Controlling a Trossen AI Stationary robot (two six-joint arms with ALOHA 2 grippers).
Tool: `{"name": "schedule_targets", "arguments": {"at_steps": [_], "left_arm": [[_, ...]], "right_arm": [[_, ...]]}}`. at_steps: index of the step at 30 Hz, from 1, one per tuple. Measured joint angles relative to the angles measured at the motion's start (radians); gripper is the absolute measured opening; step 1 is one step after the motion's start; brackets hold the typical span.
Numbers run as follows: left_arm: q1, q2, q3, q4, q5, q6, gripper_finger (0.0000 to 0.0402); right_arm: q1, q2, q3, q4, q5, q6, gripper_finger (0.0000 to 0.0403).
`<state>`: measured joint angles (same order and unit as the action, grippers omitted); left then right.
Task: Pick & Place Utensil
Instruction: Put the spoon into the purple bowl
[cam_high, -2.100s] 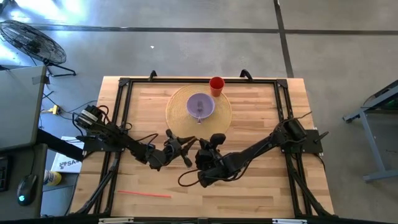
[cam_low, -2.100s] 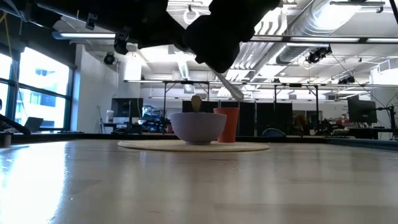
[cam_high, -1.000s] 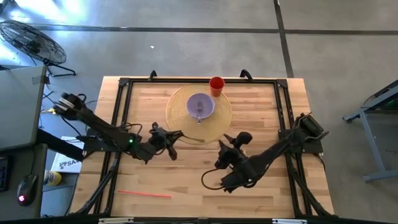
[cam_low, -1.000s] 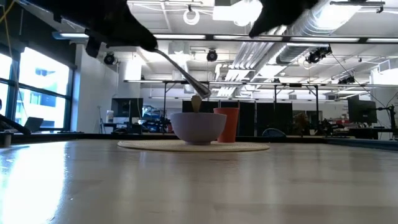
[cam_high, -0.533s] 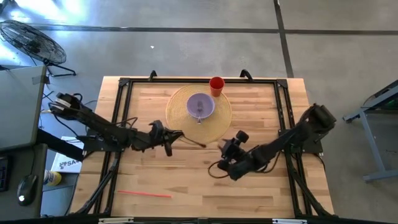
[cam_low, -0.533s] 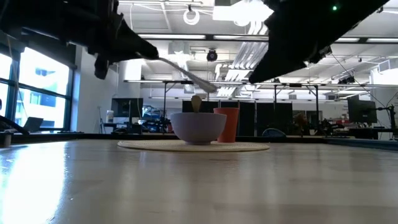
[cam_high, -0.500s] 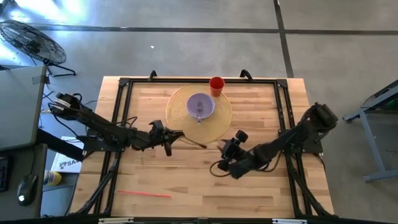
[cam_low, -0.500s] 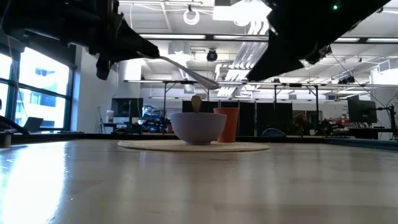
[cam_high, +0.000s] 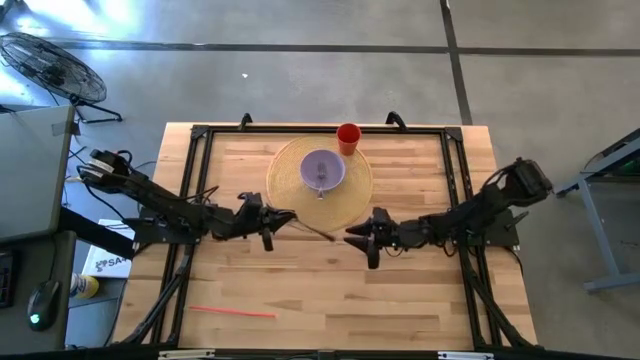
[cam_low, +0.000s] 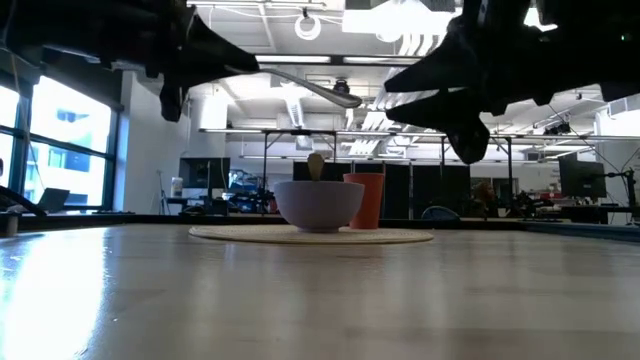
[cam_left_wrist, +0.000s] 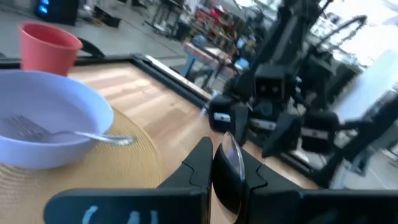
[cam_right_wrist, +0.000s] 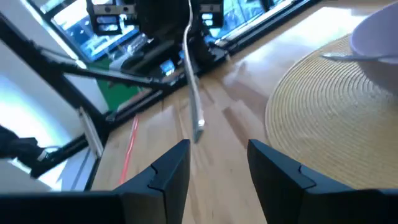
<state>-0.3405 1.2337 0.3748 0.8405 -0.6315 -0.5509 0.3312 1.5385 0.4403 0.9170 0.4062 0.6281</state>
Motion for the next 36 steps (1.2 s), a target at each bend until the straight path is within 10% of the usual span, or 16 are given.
{"name": "schedule_targets", "arguments": {"at_steps": [19, 36], "left_arm": [[0.0, 0.065, 0.0, 0.126, -0.016, -0.014, 0.0015], [0.0, 0.065, 0.001, 0.13, -0.031, -0.006, 0.0016]], "right_arm": [[-0.013, 0.104, 0.116, 0.038, -0.013, -0.026, 0.0147], [-0.013, 0.104, 0.116, 0.045, 0.003, -0.033, 0.0018]]}}
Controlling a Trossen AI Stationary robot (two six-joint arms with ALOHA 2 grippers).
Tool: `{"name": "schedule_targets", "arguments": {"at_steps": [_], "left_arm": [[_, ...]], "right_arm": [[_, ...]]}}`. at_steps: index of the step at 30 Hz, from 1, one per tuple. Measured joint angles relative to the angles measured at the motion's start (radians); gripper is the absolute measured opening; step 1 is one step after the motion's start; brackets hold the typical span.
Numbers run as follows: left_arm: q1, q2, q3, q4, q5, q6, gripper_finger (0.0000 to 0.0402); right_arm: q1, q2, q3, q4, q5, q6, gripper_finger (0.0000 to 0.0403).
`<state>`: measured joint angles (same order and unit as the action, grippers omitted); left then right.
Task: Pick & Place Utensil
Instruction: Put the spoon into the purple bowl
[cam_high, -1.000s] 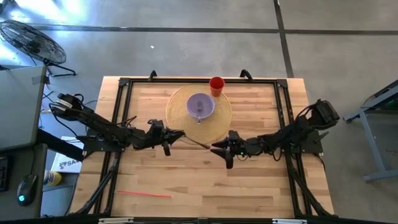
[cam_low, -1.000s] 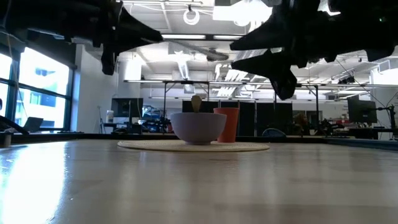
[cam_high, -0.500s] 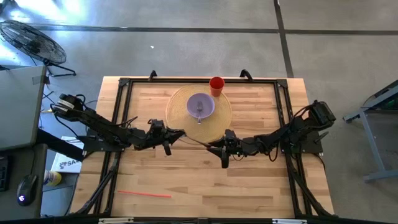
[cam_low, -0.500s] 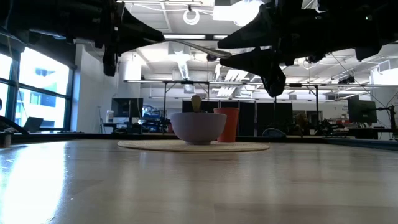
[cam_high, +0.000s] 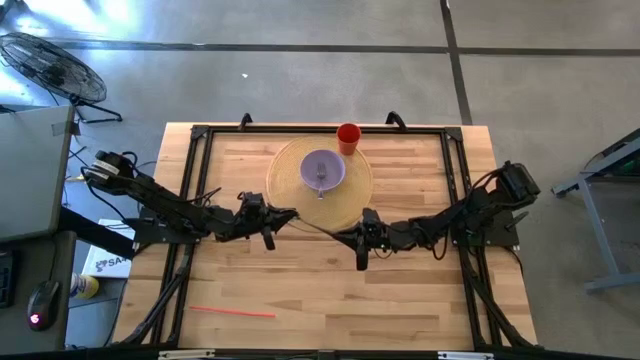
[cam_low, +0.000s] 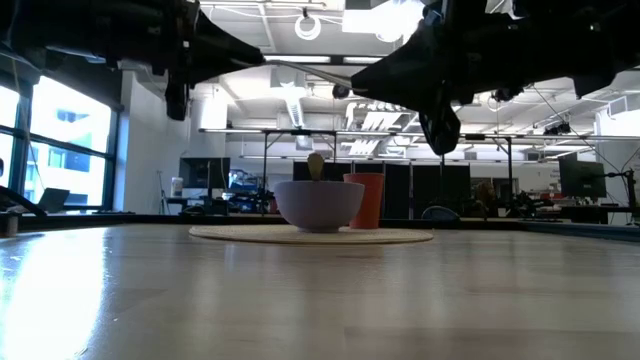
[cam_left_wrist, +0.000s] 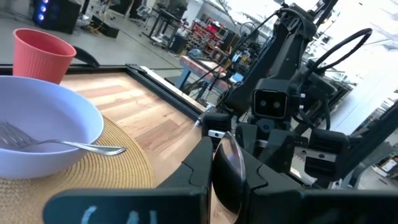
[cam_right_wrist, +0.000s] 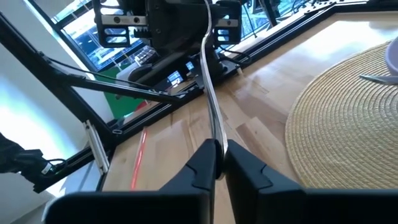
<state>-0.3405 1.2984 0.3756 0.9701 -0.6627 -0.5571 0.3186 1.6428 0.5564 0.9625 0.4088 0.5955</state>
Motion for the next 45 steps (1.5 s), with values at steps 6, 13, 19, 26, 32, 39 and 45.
{"name": "schedule_targets", "arguments": {"at_steps": [6, 13, 19, 26, 32, 39, 45], "left_arm": [[0.0, -0.001, 0.0, -0.008, 0.003, 0.01, 0.0019], [0.0, 0.0, 0.0, -0.036, -0.024, 0.064, 0.0061], [0.0, 0.0, 0.0, -0.064, -0.061, 0.091, 0.0125], [0.0, -0.044, 0.0, -0.068, -0.078, 0.244, 0.0193], [0.001, -0.227, 0.001, -0.241, -0.168, 0.392, 0.0226], [0.0, -0.464, 0.001, -0.625, -0.342, 0.396, 0.0233], [0.0, -0.558, 0.001, -0.74, -0.348, 0.35, 0.0233]], "right_arm": [[0.0, 0.0, -0.001, 0.001, 0.0, -0.001, 0.001], [0.0, 0.0, -0.001, 0.0, 0.0, 0.002, 0.0003], [-0.002, 0.0, -0.001, -0.001, -0.006, 0.027, 0.0003], [-0.059, -0.04, -0.001, -0.024, -0.063, 0.125, 0.0002], [-0.189, -0.198, 0.0, -0.238, -0.133, 0.3, 0.0002], [-0.371, -0.392, 0.0, -0.545, -0.306, 0.473, 0.0002], [-0.523, -0.389, 0.0, -0.682, -0.486, 0.628, 0.0002]]}}
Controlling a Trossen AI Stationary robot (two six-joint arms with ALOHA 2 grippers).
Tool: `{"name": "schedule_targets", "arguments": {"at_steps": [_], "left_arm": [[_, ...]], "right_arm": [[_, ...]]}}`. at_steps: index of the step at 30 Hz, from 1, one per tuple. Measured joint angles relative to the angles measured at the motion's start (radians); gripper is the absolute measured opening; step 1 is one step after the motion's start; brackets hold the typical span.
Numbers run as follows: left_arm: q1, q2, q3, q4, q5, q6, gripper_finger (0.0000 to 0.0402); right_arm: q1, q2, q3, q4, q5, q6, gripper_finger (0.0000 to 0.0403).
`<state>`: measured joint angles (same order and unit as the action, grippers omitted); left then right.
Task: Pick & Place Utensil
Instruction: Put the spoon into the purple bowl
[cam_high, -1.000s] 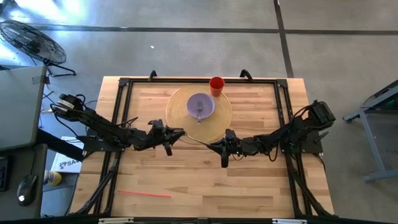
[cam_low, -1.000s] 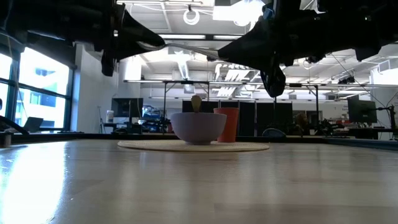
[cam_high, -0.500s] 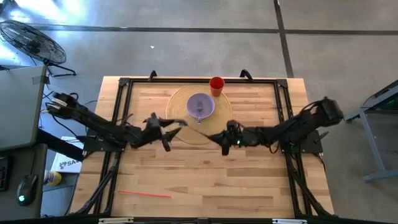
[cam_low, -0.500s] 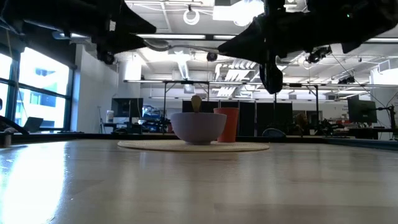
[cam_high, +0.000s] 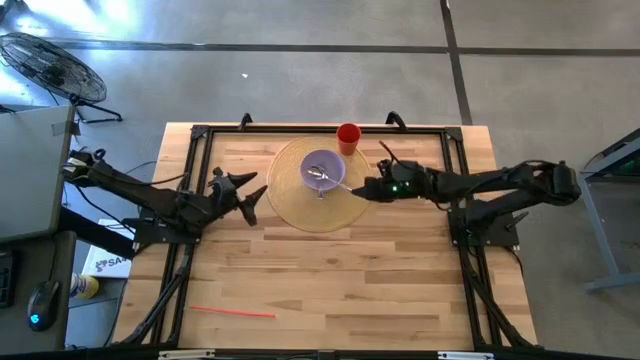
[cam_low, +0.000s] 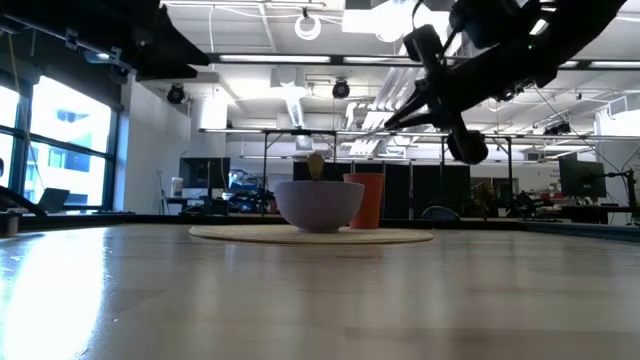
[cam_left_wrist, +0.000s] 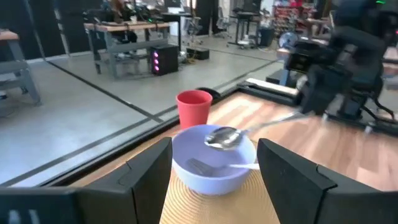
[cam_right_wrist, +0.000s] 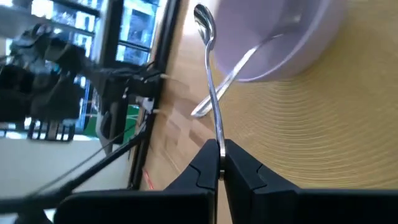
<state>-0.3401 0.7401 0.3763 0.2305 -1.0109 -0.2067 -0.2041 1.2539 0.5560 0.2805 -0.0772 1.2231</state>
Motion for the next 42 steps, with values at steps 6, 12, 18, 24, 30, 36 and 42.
{"name": "schedule_targets", "arguments": {"at_steps": [6, 12, 18, 24, 30, 36, 42], "left_arm": [[0.0, -0.004, 0.0, -0.027, 0.033, -0.033, 0.0232], [0.0, -0.003, 0.0, -0.032, 0.034, -0.059, 0.0232], [0.0, -0.003, 0.0, -0.034, 0.061, -0.072, 0.0232], [0.0, -0.003, -0.001, -0.074, 0.061, -0.111, 0.0232], [0.0, -0.003, -0.001, -0.078, 0.061, -0.116, 0.0232], [0.0, -0.003, -0.001, -0.077, 0.061, -0.116, 0.0232], [0.0, -0.003, -0.001, -0.077, 0.106, -0.133, 0.0232]], "right_arm": [[-0.129, 0.032, 0.0, -0.008, -0.066, 0.029, 0.0002], [-0.157, 0.095, 0.0, -0.008, -0.118, 0.037, 0.0004], [-0.157, 0.177, 0.051, -0.006, -0.146, 0.024, 0.0003], [-0.157, 0.206, 0.127, -0.065, -0.149, -0.014, 0.0009], [-0.156, 0.207, 0.143, -0.159, -0.111, -0.037, 0.0008], [-0.156, 0.206, 0.145, -0.156, -0.096, -0.057, 0.0022], [-0.149, 0.206, 0.145, -0.156, -0.087, -0.07, 0.0049]]}}
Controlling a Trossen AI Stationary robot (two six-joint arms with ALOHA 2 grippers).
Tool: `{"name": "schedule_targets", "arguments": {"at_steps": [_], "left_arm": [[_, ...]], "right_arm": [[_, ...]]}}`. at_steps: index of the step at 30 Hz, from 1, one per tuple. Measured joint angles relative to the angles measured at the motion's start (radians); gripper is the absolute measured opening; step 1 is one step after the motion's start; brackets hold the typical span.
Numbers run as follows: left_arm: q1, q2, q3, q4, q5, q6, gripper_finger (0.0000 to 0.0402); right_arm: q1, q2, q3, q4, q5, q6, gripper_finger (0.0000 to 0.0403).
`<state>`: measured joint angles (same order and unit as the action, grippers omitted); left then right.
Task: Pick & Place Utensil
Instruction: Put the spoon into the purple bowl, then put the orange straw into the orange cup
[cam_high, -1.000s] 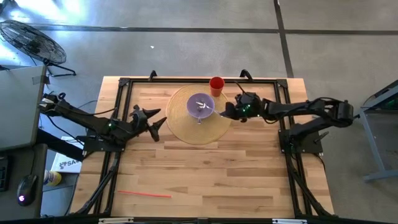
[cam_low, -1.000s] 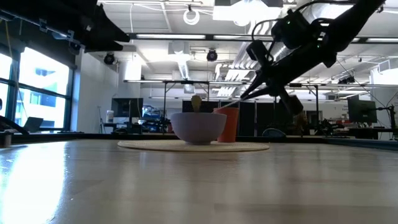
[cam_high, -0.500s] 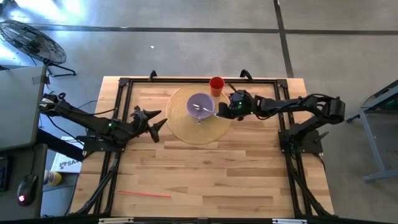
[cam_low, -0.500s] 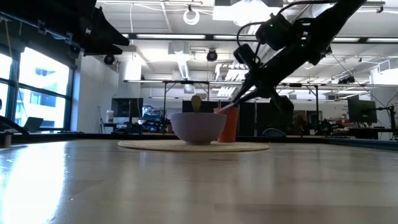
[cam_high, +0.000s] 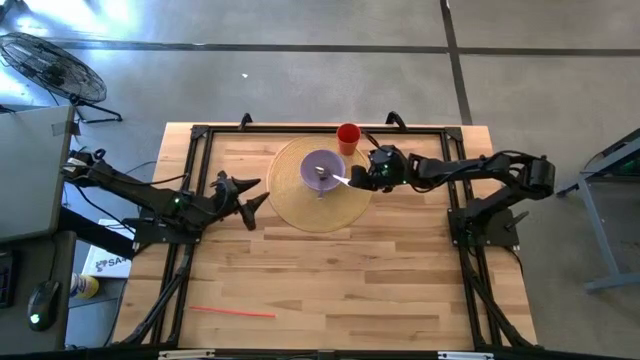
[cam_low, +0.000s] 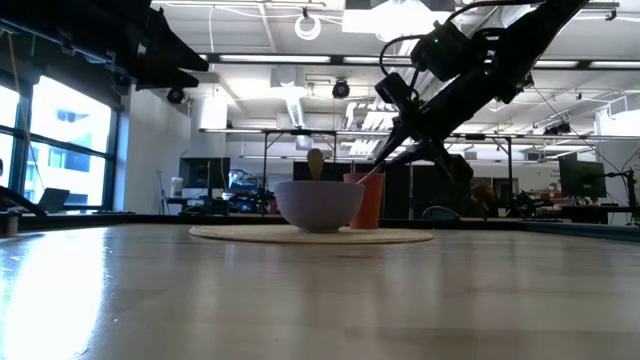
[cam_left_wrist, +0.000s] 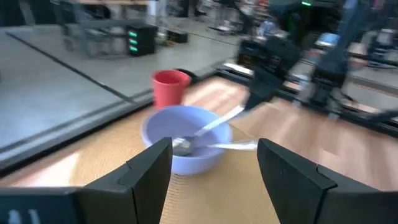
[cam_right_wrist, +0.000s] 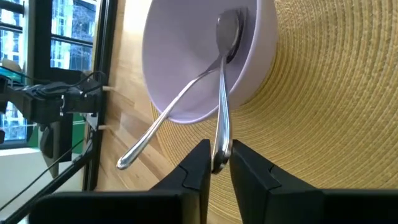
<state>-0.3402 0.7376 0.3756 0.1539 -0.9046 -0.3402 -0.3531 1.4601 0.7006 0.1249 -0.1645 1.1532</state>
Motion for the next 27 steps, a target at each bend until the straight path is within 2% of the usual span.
{"name": "schedule_targets", "arguments": {"at_steps": [2, 7, 12, 16, 21, 27], "left_arm": [[0.0, 0.0, 0.0, 0.001, 0.04, -0.002, 0.0232], [0.0, 0.0, 0.0, 0.024, 0.061, -0.006, 0.0232], [-0.019, 0.0, 0.0, 0.11, 0.2, 0.019, 0.0232], [-0.101, 0.0, 0.0, 0.161, 0.232, 0.082, 0.0232], [-0.227, 0.002, 0.021, 0.203, 0.188, 0.132, 0.0232], [-0.356, 0.11, 0.109, 0.198, 0.189, 0.179, 0.0232]], "right_arm": [[0.0, 0.0, 0.0, 0.0, 0.002, -0.008, 0.0059], [0.0, -0.002, 0.0, 0.011, 0.021, -0.032, 0.0081], [0.0, -0.051, 0.0, 0.018, 0.084, -0.101, 0.0101], [0.0, -0.13, 0.0, -0.002, 0.117, -0.161, 0.0113], [0.009, -0.246, 0.0, -0.108, 0.173, -0.205, 0.0119], [0.135, -0.366, 0.0, -0.228, 0.342, -0.325, 0.0119]]}}
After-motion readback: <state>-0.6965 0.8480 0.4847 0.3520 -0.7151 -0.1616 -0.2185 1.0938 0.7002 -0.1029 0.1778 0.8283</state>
